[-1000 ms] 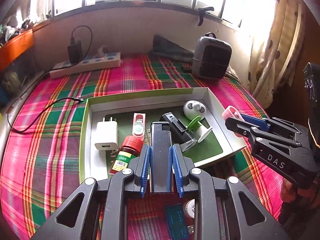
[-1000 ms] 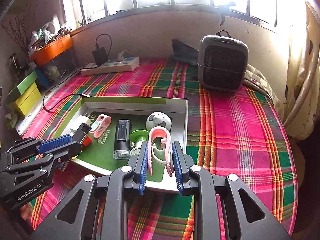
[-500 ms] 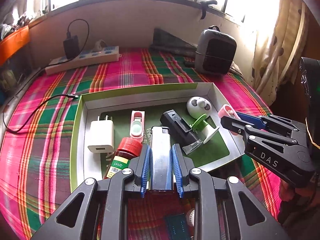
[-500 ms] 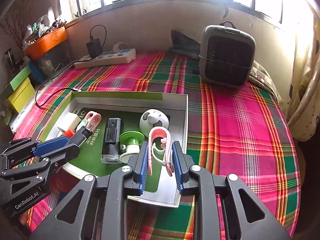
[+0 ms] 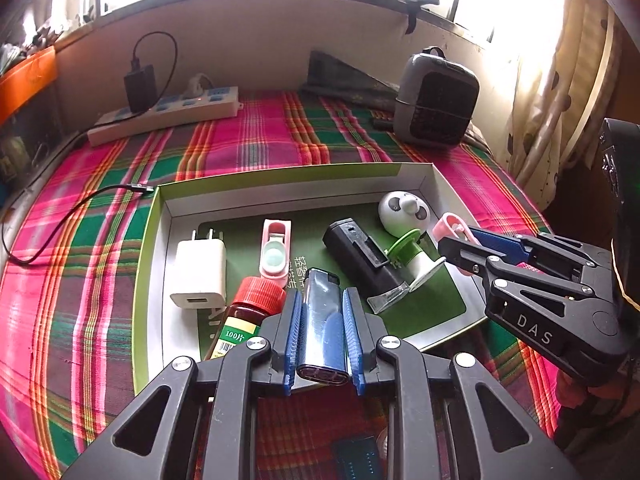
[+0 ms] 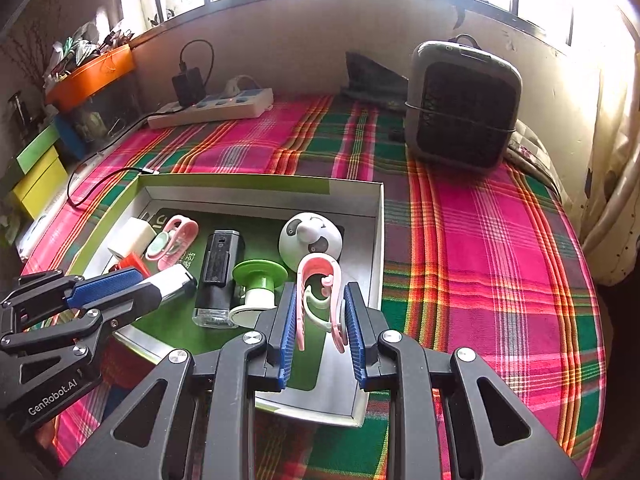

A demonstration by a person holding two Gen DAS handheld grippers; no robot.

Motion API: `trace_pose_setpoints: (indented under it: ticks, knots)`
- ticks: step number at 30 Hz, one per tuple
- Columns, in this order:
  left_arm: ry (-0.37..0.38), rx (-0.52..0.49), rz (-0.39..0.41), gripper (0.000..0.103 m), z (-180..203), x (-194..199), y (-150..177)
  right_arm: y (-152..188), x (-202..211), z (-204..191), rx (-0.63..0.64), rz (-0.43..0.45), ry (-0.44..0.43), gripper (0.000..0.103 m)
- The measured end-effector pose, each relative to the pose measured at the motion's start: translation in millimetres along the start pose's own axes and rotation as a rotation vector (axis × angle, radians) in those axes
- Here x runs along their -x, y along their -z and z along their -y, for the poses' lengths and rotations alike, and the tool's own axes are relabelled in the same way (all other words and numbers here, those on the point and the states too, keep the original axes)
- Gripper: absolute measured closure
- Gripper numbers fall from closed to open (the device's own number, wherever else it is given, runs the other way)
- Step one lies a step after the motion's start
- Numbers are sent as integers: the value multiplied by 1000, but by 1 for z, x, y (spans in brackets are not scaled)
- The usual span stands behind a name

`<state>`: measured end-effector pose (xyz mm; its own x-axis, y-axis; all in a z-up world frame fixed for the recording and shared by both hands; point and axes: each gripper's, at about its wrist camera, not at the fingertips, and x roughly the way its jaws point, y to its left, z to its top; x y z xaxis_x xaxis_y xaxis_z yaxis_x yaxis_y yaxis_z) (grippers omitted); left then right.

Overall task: Organize rigid objects
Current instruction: 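Lower the lighter and hook into the tray with both tools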

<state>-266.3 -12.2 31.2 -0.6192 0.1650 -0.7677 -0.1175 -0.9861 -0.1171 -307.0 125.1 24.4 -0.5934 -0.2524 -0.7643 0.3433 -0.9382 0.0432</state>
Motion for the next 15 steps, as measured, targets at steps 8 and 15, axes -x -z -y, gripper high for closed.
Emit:
trace_pose_setpoints:
  ticks: [8, 15]
  knots:
    - [2, 10, -2, 82, -1, -2, 0, 2, -6, -4, 7, -24, -5, 79]
    - [7, 16, -4, 82, -2, -2, 0, 3, -7, -5, 9, -24, -3, 78]
